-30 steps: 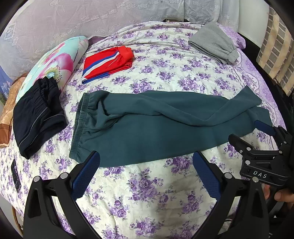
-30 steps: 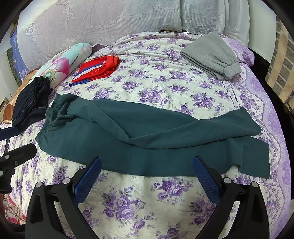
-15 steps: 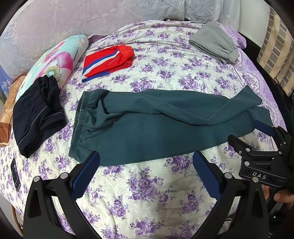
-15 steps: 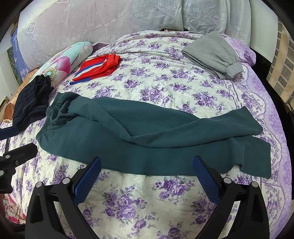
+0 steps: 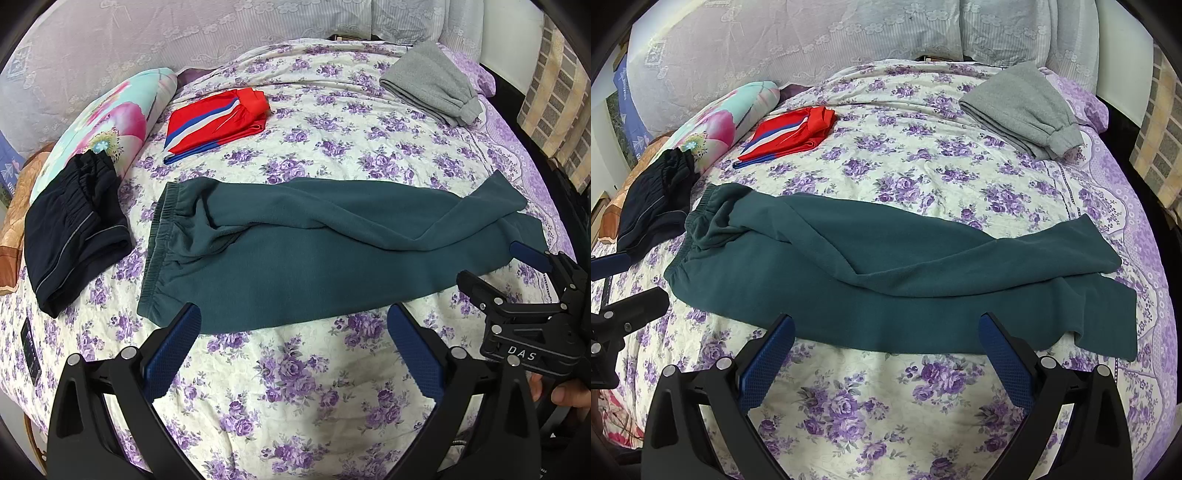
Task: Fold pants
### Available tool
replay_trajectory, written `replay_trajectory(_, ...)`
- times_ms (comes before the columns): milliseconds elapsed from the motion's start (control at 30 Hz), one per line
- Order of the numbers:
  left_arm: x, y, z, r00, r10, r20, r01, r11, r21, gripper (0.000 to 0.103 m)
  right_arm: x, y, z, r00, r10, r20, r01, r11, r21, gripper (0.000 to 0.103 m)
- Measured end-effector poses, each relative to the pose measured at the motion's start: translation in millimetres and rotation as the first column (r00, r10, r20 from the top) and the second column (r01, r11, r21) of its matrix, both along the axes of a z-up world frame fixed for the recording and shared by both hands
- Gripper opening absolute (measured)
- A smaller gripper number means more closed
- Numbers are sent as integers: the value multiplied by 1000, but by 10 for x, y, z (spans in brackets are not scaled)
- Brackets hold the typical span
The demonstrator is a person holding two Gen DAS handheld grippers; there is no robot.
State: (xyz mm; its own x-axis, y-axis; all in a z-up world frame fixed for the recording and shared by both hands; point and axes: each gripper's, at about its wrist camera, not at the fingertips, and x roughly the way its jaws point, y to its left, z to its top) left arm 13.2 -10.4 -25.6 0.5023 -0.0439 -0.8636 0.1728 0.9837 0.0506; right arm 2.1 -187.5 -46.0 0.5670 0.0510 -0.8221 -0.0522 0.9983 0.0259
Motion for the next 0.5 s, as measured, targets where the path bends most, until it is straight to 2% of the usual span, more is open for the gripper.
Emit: replay_trajectory(500, 10, -4, 1, 1000, 1, -3, -1, 1000, 0, 98, 12, 44, -12, 1000, 3, -6, -3, 1000, 0, 99)
